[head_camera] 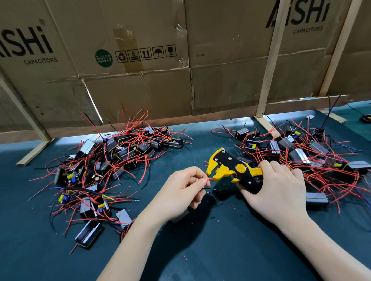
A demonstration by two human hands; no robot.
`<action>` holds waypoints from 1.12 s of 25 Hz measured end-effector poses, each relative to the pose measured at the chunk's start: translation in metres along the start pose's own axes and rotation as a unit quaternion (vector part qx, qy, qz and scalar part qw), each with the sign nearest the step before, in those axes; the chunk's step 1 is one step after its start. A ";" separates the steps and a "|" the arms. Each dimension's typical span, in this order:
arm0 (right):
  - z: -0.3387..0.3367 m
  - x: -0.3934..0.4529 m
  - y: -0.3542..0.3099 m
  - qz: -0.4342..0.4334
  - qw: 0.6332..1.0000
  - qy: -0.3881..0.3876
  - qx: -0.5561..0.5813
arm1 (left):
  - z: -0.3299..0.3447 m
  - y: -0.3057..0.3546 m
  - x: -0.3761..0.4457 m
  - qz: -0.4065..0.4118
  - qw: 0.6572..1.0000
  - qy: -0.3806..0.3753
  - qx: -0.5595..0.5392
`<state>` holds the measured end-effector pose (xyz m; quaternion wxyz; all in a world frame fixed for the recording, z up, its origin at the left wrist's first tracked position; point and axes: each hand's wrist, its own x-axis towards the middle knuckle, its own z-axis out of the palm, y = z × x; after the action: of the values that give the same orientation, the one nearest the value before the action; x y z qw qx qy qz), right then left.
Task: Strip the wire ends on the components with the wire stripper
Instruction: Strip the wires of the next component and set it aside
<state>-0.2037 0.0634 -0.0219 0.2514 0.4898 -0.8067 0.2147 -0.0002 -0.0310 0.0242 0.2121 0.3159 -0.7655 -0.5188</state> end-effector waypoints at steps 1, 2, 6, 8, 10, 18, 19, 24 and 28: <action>0.000 0.000 0.000 0.001 1.000 0.004 0.002 | 0.000 0.000 0.000 -0.007 1.000 0.000 -0.005; 0.000 0.000 0.000 0.003 1.000 0.006 0.003 | 0.000 0.000 0.000 -0.011 1.000 -0.001 -0.008; 0.001 0.000 0.002 0.010 1.000 0.009 0.002 | 0.000 0.000 -0.001 -0.003 1.000 -0.001 0.002; 0.001 0.001 0.003 0.012 1.000 0.007 0.000 | 0.000 0.000 0.000 0.003 1.000 0.002 0.003; 0.002 0.001 0.002 0.009 1.000 0.007 -0.002 | 0.001 0.001 0.000 0.006 1.000 -0.002 -0.002; 0.001 0.001 0.000 -0.005 1.000 0.012 0.003 | 0.003 0.003 0.000 -0.002 1.000 -0.012 -0.015; 0.001 0.001 0.000 -0.007 1.000 0.012 0.003 | 0.003 0.003 0.000 -0.002 1.000 -0.012 -0.015; 0.000 0.001 0.001 -0.011 1.000 0.021 0.003 | 0.004 0.002 0.000 -0.004 1.000 -0.012 -0.022; 0.000 0.001 0.002 -0.020 0.999 0.037 -0.004 | 0.005 0.002 0.001 -0.012 0.999 -0.012 -0.035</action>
<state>-0.2055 0.0637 -0.0212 0.2877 0.4964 -0.7876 0.2245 -0.0040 -0.0279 0.0240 0.2078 0.3109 -0.7454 -0.5518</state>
